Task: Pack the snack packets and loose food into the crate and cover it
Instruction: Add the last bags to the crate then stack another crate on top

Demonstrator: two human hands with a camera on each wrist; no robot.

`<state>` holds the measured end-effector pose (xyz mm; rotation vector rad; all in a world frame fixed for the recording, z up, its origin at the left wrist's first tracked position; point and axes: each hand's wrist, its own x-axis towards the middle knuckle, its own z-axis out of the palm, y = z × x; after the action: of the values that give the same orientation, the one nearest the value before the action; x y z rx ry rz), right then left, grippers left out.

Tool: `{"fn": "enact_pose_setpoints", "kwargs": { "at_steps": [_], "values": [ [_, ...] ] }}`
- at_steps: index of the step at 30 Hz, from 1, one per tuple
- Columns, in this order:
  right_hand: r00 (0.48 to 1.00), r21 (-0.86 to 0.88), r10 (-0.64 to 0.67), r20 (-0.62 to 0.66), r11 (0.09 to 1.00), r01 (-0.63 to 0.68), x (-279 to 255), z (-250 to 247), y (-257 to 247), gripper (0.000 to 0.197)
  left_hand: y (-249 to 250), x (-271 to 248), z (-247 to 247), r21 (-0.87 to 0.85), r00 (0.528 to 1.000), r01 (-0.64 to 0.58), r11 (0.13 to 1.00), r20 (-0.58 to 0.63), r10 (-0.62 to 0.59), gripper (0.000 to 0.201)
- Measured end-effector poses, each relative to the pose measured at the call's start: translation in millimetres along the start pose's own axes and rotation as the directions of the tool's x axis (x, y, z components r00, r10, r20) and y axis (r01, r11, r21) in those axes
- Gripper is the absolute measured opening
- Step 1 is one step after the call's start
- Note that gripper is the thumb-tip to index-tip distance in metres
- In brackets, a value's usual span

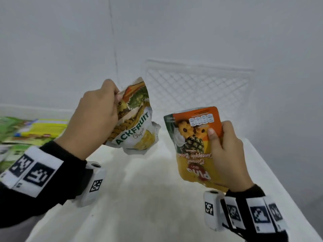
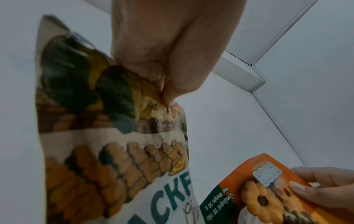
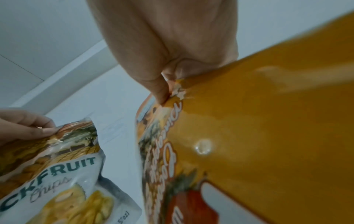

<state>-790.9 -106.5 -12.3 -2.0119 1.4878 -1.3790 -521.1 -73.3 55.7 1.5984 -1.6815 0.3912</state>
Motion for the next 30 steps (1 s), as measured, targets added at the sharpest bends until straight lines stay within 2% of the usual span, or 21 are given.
{"fn": "enact_pose_setpoints", "kwargs": {
  "at_steps": [7,11,14,17,19,22,27,30],
  "values": [
    [0.995,0.314,0.054,-0.087,0.949,-0.025,8.8,77.0,-75.5,0.011,-97.3,14.6,-88.7,0.236,0.998,0.065,0.97,-0.032,-0.059,0.012],
    [0.995,0.475,0.051,-0.09,0.88,-0.002,7.0,115.6,-125.3,0.009,-158.2,11.8,-140.8,0.35,0.993,0.09,0.932,-0.106,-0.056,0.01],
    [0.993,0.64,0.109,-0.044,0.766,-0.056,4.7,138.7,-156.3,0.01,-199.1,6.2,-179.9,0.375,0.98,0.129,0.918,-0.191,-0.06,0.006],
    [0.97,0.797,0.218,0.104,0.565,-0.212,0.7,159.8,-180.9,0.012,-237.2,-0.9,-212.0,0.375,0.966,0.162,0.913,-0.25,-0.069,0.006],
    [0.935,0.83,0.261,0.242,0.443,-0.338,-3.9,176.2,-194.6,0.014,-263.5,-5.3,-229.4,0.342,0.966,0.146,0.928,-0.25,-0.06,0.009],
    [0.855,0.802,0.306,0.42,0.315,-0.507,-10.6,198.7,-208.3,0.02,-299.0,-8.9,-245.3,0.25,0.979,0.108,0.962,-0.194,-0.06,0.012],
    [0.691,0.693,0.307,0.655,0.122,-0.711,-14.1,238.8,-224.2,0.025,-340.6,-2.0,-252.2,0.155,0.998,0.048,0.987,0.037,-0.054,0.011],
    [0.591,0.597,0.292,0.752,0.078,-0.798,-12.3,262.7,-234.1,0.027,-356.3,4.9,-245.5,0.145,0.98,-0.023,0.989,0.199,-0.006,0.013]
  ]
}}
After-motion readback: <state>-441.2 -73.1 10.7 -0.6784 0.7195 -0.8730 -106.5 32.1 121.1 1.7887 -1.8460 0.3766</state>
